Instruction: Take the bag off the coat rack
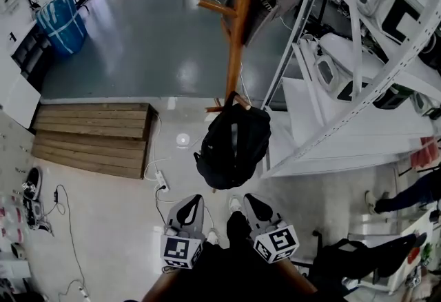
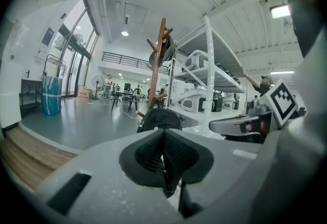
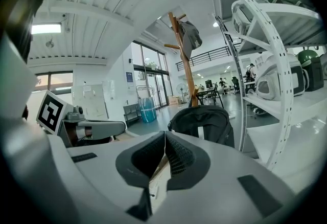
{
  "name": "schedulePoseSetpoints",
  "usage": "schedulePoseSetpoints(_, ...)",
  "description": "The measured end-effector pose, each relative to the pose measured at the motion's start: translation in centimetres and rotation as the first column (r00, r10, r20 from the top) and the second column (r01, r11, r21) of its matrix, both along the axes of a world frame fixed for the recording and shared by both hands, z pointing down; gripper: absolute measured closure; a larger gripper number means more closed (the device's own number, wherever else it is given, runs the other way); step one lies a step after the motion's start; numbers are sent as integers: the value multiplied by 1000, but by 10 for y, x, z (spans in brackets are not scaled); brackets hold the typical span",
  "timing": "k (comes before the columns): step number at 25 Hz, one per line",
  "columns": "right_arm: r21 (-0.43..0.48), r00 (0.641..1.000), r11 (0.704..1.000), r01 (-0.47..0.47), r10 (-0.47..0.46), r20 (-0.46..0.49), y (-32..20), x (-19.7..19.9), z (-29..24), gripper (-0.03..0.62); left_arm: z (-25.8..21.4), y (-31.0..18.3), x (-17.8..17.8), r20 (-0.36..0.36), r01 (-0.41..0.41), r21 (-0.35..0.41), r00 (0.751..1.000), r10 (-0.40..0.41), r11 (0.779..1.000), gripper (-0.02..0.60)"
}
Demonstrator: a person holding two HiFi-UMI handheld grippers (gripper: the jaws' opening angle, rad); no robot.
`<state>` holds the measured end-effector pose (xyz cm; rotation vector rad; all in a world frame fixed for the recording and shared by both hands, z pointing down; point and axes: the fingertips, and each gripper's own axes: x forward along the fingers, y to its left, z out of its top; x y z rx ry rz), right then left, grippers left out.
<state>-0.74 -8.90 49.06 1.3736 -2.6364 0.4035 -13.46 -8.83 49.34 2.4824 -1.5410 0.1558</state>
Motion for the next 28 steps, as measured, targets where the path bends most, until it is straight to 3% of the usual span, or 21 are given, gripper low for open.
schedulePoseSetpoints(10,2,998,999,53,-53,-14,-89,29,-3,582,-3,-85,28,-5,55,-13,998,-55,998,563)
schedulePoseSetpoints(18,-31,997,997,71,-71,-8,-141,51,5,579,-10,-132,35,43,77,9,996,-77,997,563)
schedulePoseSetpoints(24,-34,994,994,106,-107,-19,-177,56,11,579,4,-159,39,80,74,-37,994,-71,997,558)
schedulePoseSetpoints(28,-23,992,993,114,-115,-43,-199,63,10,538,14,-174,41,106,64,-73,993,-56,995,435)
